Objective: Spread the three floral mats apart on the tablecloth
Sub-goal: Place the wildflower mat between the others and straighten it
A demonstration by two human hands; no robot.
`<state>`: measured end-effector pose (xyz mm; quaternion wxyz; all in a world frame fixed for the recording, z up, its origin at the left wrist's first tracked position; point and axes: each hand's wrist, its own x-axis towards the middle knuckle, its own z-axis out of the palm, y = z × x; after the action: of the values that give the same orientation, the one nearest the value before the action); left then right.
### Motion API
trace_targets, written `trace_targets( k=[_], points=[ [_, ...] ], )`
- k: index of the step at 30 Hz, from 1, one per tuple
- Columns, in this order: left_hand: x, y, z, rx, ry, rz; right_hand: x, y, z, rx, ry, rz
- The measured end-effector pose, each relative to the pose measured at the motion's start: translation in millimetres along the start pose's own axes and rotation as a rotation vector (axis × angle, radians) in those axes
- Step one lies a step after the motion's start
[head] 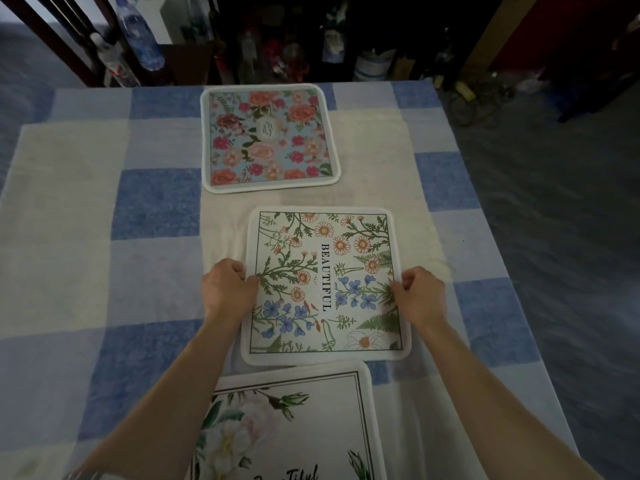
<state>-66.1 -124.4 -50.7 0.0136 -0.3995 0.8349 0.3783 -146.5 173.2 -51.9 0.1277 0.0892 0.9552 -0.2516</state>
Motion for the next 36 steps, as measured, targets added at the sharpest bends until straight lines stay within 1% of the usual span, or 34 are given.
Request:
trace_targets(
  k=[6,11,17,26,36],
  points=[
    [3.3,-6.3,0.0,-0.151,-0.016,-0.107,3.0,1.1,-1.2,0.075,0.051,0.037],
    [-2.7,-4.2,-2.5,-0.150,0.023,-0.063,5.4,2.5,-6.3,0.085,-0.002,0.058],
    [-7.0,-1.4,-7.2,-0.134,0.014,-0.041,1.4,2.6,-11.2,0.086,-0.032,0.050],
    [-13.5,3.4,-14.6,-0.170,0.028,0.034,-9.9,-7.5,-21.2,0.227,0.026,0.017],
    [-24.5,13.8,-50.4,-0.247,0.099,0.113,-28.2,-31.0,-46.0,0.266,0.120,-0.098]
  ],
)
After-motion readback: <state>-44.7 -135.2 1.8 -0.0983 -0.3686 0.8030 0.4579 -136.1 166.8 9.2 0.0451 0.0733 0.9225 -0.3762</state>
